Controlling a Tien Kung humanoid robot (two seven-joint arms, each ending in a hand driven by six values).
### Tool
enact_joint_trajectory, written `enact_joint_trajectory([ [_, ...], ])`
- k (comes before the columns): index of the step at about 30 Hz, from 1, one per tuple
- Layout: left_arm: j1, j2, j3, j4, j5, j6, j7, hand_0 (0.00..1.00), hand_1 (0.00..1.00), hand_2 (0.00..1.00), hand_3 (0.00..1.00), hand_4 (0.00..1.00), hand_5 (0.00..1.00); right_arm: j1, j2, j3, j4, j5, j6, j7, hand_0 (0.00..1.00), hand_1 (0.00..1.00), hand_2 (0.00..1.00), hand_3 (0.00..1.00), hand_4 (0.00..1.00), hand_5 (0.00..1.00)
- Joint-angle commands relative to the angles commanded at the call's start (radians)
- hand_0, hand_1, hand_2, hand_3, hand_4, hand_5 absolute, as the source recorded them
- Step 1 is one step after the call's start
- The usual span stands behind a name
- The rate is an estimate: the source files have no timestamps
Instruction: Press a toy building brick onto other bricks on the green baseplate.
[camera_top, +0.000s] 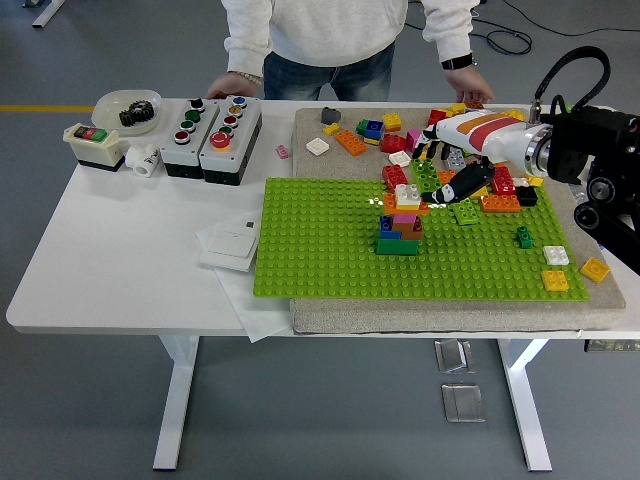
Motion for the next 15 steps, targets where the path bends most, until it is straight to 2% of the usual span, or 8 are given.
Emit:
enact_joint_trajectory([
  [15, 0.008, 0.001, -0.01, 0.0, 0.019, 0.001, 0.004, 0.885, 0.841, 0.837, 0.641, 0.722, 0.646, -0.016, 0.028, 0.023, 0.003, 0.029, 0.011, -0.071, 0.675, 0.619, 0.659, 0.571, 0.821, 0.344],
])
